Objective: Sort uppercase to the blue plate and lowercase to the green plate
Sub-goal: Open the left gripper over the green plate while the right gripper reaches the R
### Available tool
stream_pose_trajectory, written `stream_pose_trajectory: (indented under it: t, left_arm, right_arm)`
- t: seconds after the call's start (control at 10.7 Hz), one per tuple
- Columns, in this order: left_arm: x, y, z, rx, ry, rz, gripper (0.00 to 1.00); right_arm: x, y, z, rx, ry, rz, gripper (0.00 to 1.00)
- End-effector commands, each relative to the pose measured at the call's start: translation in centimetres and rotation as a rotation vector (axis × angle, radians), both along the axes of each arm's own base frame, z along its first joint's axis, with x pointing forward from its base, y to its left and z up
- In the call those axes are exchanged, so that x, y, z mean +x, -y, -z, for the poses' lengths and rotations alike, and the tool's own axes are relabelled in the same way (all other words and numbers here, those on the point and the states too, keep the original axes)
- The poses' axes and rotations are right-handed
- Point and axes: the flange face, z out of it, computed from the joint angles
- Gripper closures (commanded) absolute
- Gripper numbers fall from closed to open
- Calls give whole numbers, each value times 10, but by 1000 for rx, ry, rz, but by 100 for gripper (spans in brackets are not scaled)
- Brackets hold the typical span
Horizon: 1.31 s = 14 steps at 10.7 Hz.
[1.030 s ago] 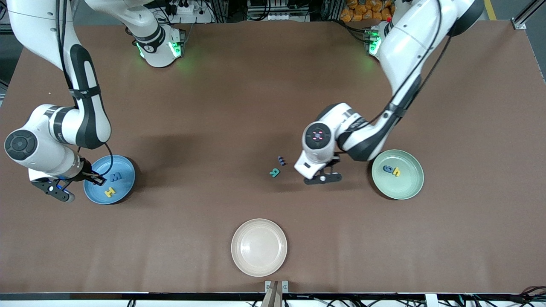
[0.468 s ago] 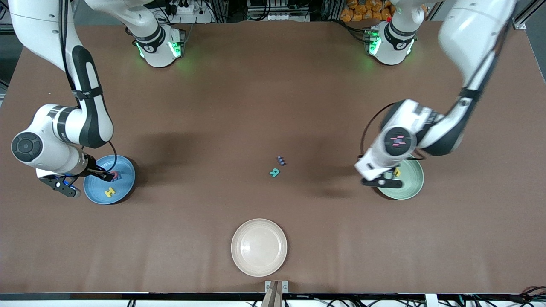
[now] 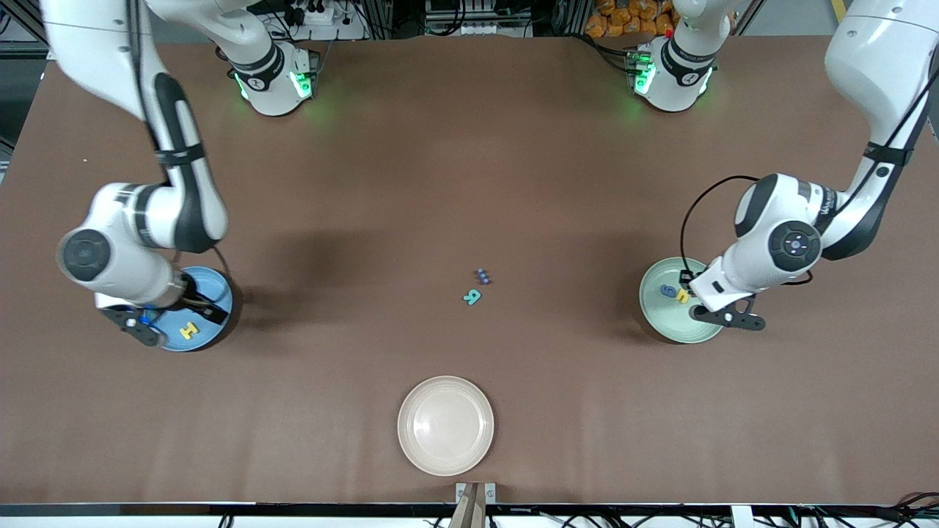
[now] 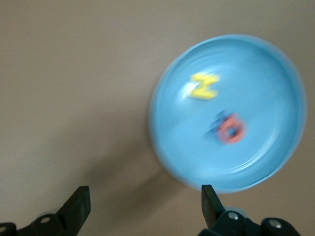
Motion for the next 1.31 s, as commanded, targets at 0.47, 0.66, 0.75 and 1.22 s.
stream_pose_trajectory:
  t: [0.47, 0.66, 0.75, 1.22]
  left_arm:
    - [0, 12, -1, -1, 21, 29, 100]
    - [1, 12, -2, -1, 24, 28, 100]
    - [1, 12, -2, -1, 24, 28, 100]
    - [3, 15, -1, -2, 26, 29, 100]
  right_arm:
    - [44, -196, 4, 204, 69, 287, 0]
    - [37, -234, 0, 249, 59, 337, 0]
    - [31, -259, -1, 271, 47, 359, 0]
    - [3, -360, 34, 259, 35, 418, 0]
